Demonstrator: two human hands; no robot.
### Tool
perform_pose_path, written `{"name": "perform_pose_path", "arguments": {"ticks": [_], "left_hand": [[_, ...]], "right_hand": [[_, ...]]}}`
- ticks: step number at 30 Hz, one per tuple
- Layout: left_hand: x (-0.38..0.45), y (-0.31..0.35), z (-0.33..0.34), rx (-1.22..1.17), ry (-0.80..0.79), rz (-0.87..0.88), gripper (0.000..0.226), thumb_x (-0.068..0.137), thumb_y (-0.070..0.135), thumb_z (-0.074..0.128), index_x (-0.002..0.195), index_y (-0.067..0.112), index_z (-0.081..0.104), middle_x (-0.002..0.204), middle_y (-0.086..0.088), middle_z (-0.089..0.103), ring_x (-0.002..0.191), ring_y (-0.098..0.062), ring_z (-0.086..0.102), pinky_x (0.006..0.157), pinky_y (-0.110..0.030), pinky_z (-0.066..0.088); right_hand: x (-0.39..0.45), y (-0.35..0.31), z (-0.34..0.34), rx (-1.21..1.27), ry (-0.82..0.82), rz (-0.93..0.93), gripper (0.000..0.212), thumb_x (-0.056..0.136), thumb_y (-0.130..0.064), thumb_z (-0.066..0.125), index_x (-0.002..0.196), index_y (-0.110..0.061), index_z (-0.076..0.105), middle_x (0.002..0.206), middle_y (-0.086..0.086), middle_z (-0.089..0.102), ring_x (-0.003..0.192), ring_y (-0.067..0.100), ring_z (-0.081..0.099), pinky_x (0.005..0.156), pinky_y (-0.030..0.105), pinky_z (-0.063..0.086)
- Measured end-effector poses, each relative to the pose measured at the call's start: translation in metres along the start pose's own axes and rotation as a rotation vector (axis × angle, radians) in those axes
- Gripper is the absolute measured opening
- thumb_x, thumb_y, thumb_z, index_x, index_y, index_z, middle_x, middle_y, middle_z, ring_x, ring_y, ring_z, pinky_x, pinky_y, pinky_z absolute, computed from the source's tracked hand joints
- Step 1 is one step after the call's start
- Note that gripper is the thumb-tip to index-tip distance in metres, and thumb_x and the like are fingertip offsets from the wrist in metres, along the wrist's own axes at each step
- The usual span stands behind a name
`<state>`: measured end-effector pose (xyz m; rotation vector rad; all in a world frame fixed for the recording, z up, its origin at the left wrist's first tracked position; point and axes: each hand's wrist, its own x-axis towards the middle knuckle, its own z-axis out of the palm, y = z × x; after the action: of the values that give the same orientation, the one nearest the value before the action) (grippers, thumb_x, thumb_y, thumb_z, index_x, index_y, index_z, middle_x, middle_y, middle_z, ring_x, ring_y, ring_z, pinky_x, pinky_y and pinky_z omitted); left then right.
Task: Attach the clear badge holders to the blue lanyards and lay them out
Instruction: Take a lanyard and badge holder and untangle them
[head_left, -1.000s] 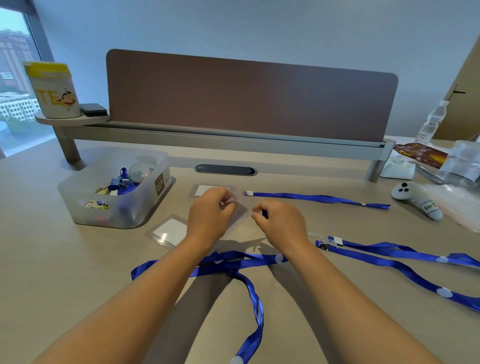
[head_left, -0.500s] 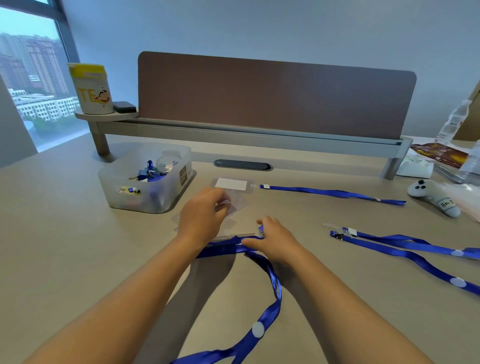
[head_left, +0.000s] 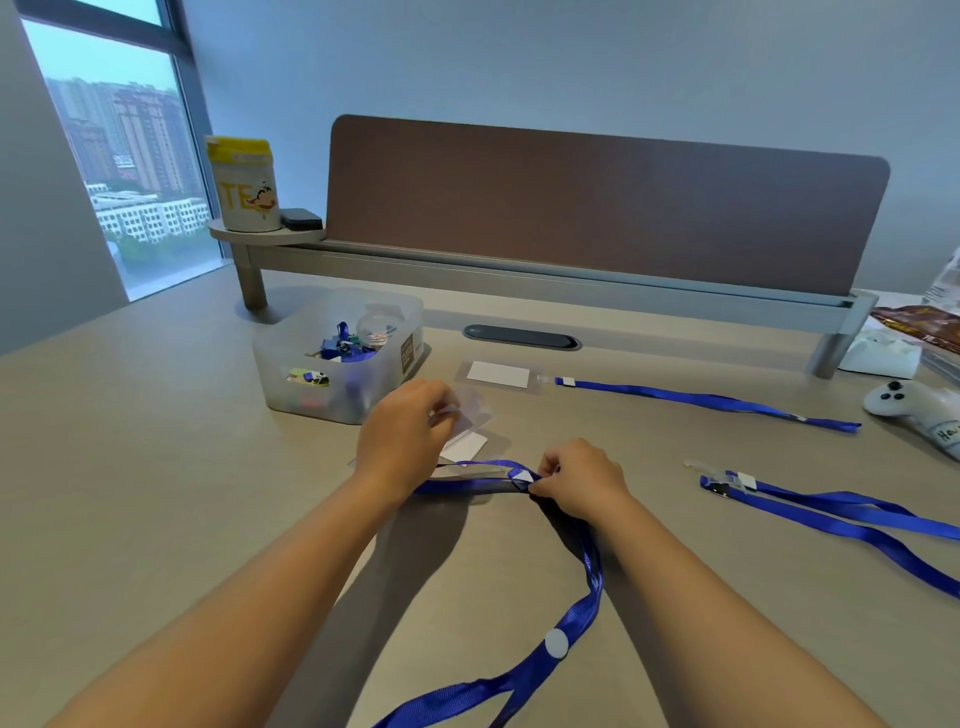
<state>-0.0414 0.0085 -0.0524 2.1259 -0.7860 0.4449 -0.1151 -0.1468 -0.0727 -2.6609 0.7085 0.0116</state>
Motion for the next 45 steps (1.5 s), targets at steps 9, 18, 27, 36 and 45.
{"name": "perform_pose_path", "arguments": {"ticks": [9, 18, 27, 36, 45], "left_hand": [[0.025, 0.001, -0.016, -0.006, 0.081, -0.043, 0.013, 0.084, 0.013, 0.056, 0.090, 0.002, 0.061, 0.100, -0.019, 0.066, 0.084, -0.025, 0.057, 0.069, -0.028, 0.043], [0.047, -0.026, -0.068, 0.017, 0.190, -0.065, 0.012, 0.083, 0.015, 0.057, 0.085, 0.005, 0.062, 0.091, -0.019, 0.067, 0.076, -0.023, 0.056, 0.066, -0.026, 0.044], [0.087, -0.080, -0.117, 0.089, 0.315, -0.144, 0.010, 0.083, 0.011, 0.057, 0.087, 0.003, 0.062, 0.095, -0.019, 0.067, 0.076, -0.018, 0.049, 0.067, -0.027, 0.041], [0.107, -0.131, -0.129, 0.099, 0.360, -0.189, 0.011, 0.083, 0.010, 0.056, 0.087, 0.002, 0.062, 0.094, -0.020, 0.066, 0.077, -0.018, 0.048, 0.068, -0.027, 0.041], [0.107, -0.141, -0.127, 0.094, 0.359, -0.176, 0.011, 0.082, 0.010, 0.057, 0.089, 0.002, 0.062, 0.096, -0.020, 0.066, 0.078, -0.016, 0.049, 0.071, -0.027, 0.044]], "right_hand": [[0.006, -0.024, -0.041, 0.229, 0.159, -0.126, 0.018, 0.092, -0.014, 0.047, 0.074, -0.014, 0.044, 0.079, 0.010, 0.056, 0.074, 0.025, 0.052, 0.063, 0.033, 0.046], [0.033, -0.092, -0.053, 0.662, 0.138, -0.175, 0.029, 0.091, -0.003, 0.043, 0.115, -0.007, 0.059, 0.084, 0.009, 0.059, 0.054, 0.010, 0.051, 0.047, 0.017, 0.045], [0.096, -0.182, -0.049, 0.897, 0.199, -0.209, 0.026, 0.091, -0.003, 0.043, 0.108, 0.000, 0.063, 0.080, 0.010, 0.060, 0.056, 0.014, 0.053, 0.050, 0.021, 0.045], [0.159, -0.228, -0.014, 0.546, 0.358, -0.278, 0.031, 0.095, -0.012, 0.038, 0.114, 0.000, 0.060, 0.112, 0.019, 0.065, 0.099, 0.033, 0.061, 0.074, 0.032, 0.046], [0.172, -0.250, 0.011, 0.424, 0.227, -0.355, 0.040, 0.094, -0.022, 0.044, 0.130, -0.005, 0.044, 0.133, 0.017, 0.049, 0.120, 0.030, 0.049, 0.096, 0.037, 0.043]]}}
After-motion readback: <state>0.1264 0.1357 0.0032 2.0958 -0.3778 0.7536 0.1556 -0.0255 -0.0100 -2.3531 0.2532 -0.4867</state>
